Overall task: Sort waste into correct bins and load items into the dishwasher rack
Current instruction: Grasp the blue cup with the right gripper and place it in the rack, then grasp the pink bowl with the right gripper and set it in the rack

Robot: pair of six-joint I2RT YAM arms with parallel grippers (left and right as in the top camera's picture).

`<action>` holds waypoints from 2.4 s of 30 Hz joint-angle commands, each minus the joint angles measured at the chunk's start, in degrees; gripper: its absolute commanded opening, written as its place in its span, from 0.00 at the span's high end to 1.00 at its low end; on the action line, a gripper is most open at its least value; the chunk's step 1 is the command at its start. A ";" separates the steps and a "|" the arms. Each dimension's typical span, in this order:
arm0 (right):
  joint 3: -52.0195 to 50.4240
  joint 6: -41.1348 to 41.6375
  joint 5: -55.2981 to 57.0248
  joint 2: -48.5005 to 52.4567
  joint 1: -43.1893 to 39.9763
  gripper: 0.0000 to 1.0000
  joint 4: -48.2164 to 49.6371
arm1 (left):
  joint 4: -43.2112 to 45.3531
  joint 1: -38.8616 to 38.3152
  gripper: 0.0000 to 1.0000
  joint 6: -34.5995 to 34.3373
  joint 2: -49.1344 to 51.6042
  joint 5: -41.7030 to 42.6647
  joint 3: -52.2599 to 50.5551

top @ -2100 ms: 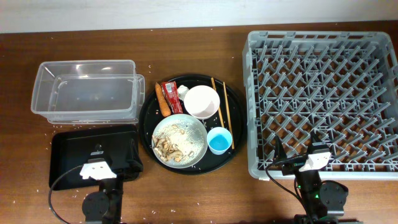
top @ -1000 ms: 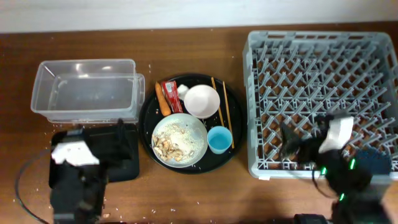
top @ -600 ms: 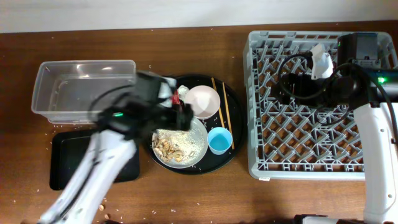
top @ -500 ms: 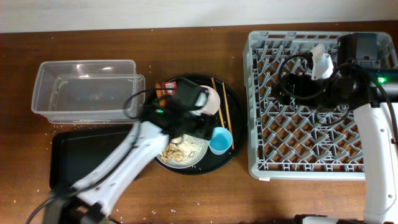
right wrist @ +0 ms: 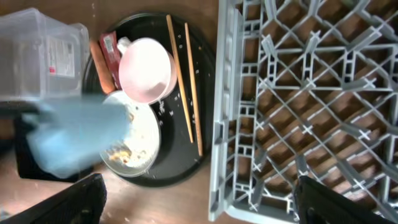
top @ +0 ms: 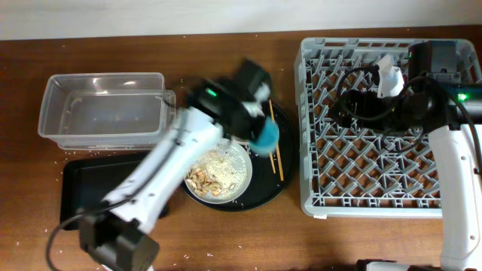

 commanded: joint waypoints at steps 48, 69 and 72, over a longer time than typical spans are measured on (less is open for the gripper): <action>-0.81 10.84 20.94 15.34 -25.42 0.15 -10.80 | 2.40 25.46 0.01 1.92 1.75 55.91 7.02; 1.36 18.14 13.57 38.62 27.28 0.96 24.46 | -16.48 28.35 0.01 1.70 -17.07 -10.88 16.50; 3.96 15.13 15.61 31.17 26.03 0.96 19.98 | -15.80 28.35 0.01 1.70 -17.09 -10.88 16.50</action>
